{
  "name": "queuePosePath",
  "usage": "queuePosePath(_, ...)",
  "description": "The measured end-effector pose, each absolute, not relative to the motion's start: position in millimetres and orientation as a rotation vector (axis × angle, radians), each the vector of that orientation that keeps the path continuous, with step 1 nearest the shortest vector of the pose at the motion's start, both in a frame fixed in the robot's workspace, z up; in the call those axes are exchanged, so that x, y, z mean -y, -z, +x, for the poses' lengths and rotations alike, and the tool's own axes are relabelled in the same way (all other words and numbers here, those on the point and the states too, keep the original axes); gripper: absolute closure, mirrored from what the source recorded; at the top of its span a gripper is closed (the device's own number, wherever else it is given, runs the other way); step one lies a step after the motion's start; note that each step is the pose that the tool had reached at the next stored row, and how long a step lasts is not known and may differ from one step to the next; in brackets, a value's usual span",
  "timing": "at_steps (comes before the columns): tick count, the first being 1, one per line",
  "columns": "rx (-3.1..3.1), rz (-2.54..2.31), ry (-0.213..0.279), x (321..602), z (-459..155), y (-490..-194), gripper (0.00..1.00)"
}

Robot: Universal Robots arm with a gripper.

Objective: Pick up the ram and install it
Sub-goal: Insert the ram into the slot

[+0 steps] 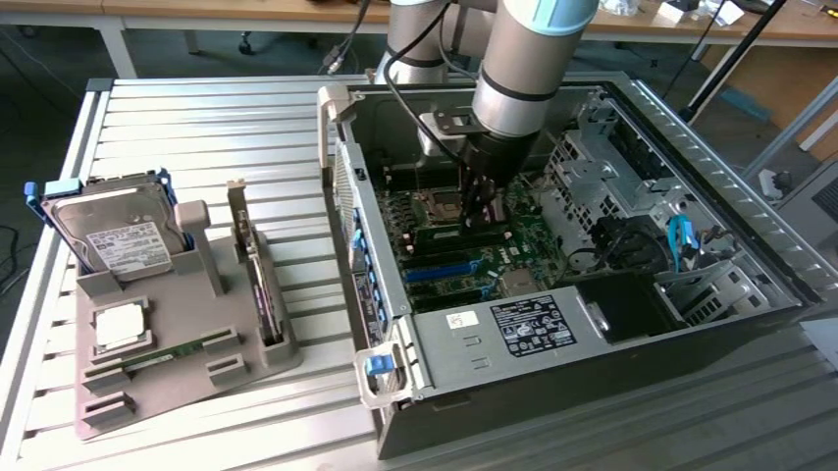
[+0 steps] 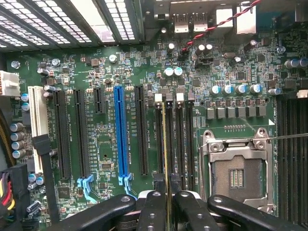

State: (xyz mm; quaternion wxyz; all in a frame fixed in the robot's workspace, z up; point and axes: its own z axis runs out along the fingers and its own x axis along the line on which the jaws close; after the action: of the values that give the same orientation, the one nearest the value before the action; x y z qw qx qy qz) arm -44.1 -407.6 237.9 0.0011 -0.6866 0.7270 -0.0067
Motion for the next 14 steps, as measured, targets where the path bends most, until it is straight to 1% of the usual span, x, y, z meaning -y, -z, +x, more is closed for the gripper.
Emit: queuePosePath(14, -2.284, -2.156, 0.023, 408.1, -41.8, -232.5, 0.86)
